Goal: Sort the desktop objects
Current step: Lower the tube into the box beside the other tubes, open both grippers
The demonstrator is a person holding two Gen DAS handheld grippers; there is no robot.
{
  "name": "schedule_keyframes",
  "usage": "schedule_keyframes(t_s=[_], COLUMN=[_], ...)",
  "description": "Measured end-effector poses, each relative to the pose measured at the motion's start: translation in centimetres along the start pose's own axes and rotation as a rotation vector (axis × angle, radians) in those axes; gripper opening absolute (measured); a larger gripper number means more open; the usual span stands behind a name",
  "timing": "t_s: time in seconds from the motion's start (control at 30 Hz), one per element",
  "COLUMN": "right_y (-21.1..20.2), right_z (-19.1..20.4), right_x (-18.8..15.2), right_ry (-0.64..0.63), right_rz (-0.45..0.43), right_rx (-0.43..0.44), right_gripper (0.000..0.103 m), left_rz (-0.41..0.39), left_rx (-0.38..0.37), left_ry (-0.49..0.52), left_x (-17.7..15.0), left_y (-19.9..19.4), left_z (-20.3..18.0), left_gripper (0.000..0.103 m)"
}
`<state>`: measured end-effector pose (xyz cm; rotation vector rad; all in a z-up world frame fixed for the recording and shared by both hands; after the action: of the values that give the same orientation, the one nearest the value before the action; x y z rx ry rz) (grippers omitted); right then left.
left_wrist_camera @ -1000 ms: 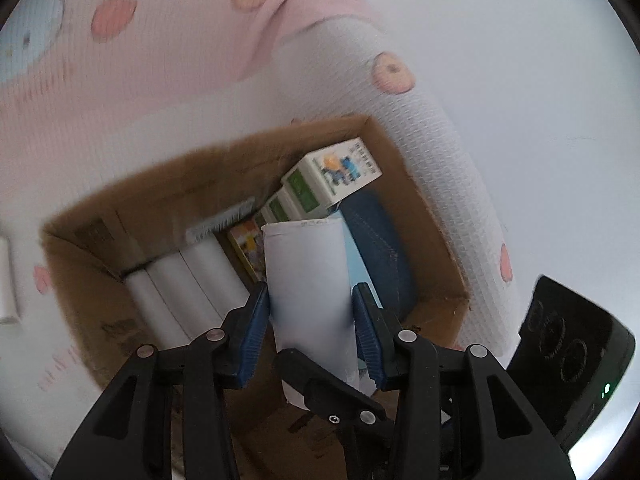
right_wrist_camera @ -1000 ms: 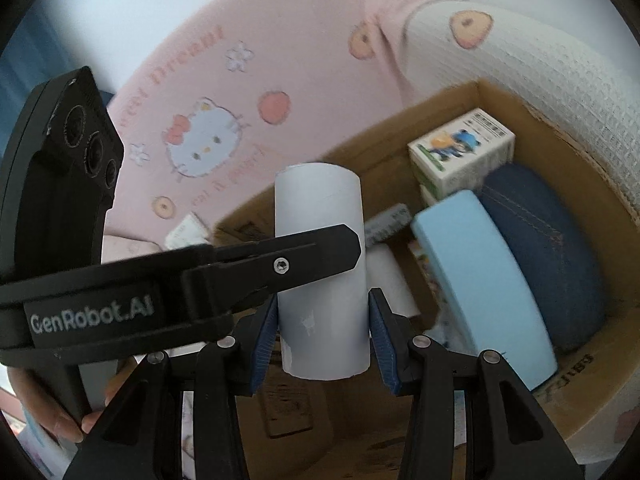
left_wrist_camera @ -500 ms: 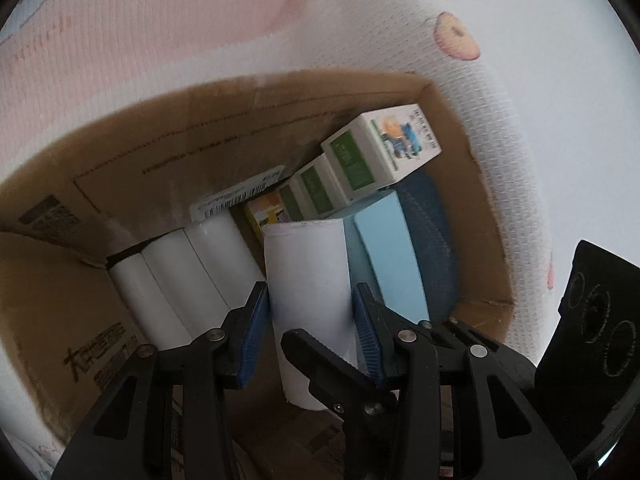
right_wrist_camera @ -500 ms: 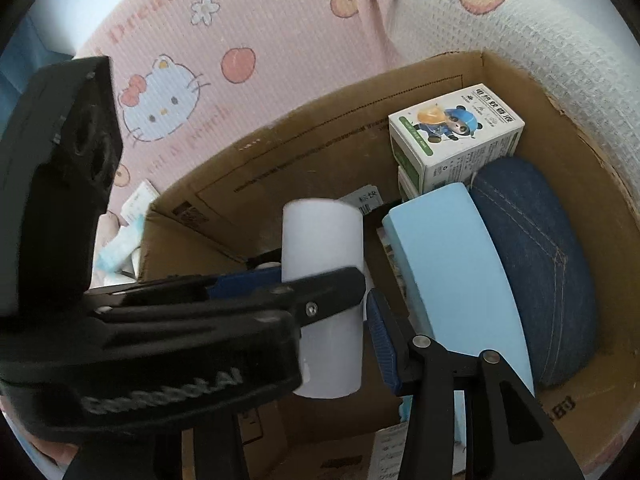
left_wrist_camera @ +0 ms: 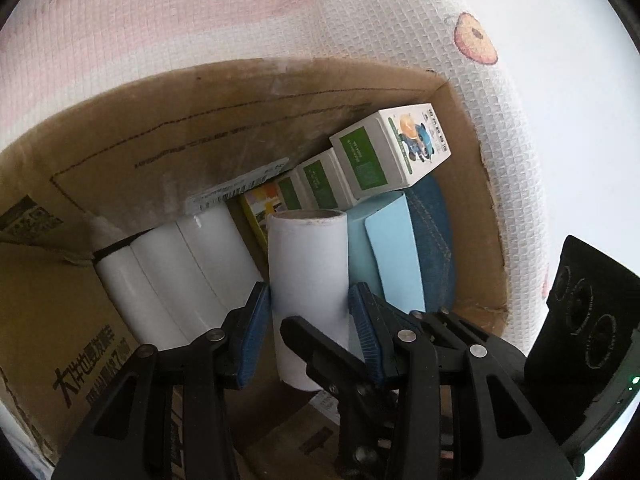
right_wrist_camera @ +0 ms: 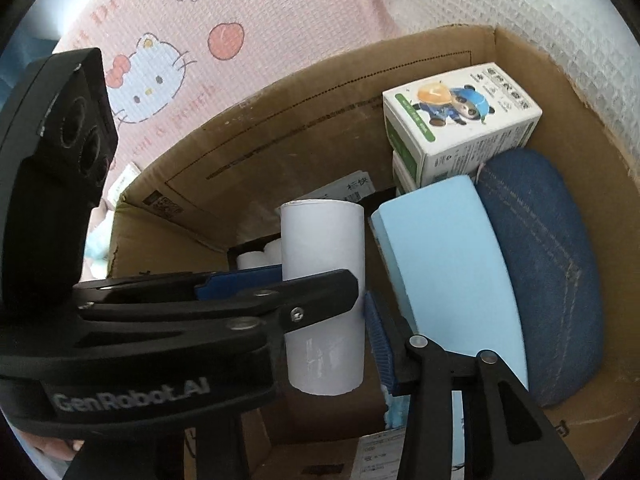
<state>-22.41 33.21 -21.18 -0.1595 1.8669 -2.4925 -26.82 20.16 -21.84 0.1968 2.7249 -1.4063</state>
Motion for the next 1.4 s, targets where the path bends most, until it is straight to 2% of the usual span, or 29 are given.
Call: schedule_keyframes(t_s=[0.23, 0.4, 0.53, 0.67, 0.77, 0.83, 0.9, 1.03, 1.07, 1.17, 1.27, 1.4], right_y=[0.3, 0.0, -1.0, -2.5, -4.3, -5.7, -6.6, -6.7, -6.9, -7.5, -7.8, -7.4], right_z=[-0.2, -0.7, -1.4, -2.6, -3.0, -3.0, -3.0, -2.1, -2.2, -3.7, -3.7, -3.3], right_x=[0.7, 0.7, 0.3, -0.6, -1.4, -1.9, -2.3, -3.2, -4.8, -6.6, -6.7, -6.2], right_ry=[0.000, 0.001, 0.013, 0.041, 0.051, 0.044, 0.042, 0.046, 0.041, 0.030, 0.033, 0.031], right_rz=[0.015, -0.002, -0.029, -0.059, -0.124, -0.172, -0.184, -0.175, -0.165, -0.152, -0.147, -0.137], right_rx=[-0.012, 0.030, 0.019, 0.079, -0.027, -0.075, -0.105, -0.167, -0.181, -0.193, -0.212, -0.224], right_gripper=[0.039, 0.039, 0.039, 0.039, 0.032, 0.019, 0.014, 0.014, 0.014, 0.014, 0.014, 0.014], left_rz=[0.009, 0.006, 0.001, 0.032, 0.034, 0.035, 0.022, -0.026, -0.038, -0.064, -0.073, -0.059], left_rx=[0.009, 0.011, 0.005, 0.021, 0.013, 0.009, 0.016, 0.048, 0.056, 0.048, 0.041, 0.058], left_ry=[-0.011, -0.053, -0.093, -0.131, -0.166, -0.193, -0.209, -0.254, -0.262, -0.264, -0.286, -0.268], left_x=[0.1, 0.5, 1.1, 1.9, 2.4, 2.7, 2.9, 3.3, 3.4, 3.6, 3.8, 4.1], left_y=[0.3, 0.5, 0.7, 1.3, 1.8, 2.0, 2.1, 2.1, 2.1, 1.9, 1.7, 1.6], left_z=[0.1, 0.5, 1.1, 2.0, 2.1, 2.2, 2.2, 2.3, 2.4, 2.4, 2.6, 2.7], left_gripper=[0.043, 0.043, 0.042, 0.042, 0.043, 0.043, 0.043, 0.043, 0.043, 0.043, 0.043, 0.042])
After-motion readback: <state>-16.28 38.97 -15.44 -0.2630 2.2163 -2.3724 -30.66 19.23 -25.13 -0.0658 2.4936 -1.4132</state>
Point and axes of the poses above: each gripper's, at about its wrist camera, not at the fingertips, and y roughly the way its jaws point, z to its left, x to its top, the point moved 1 cm from there along y, roughly the way its jaws point, and after that the axes turned 15 degrees about z, right-handed, at the moved point
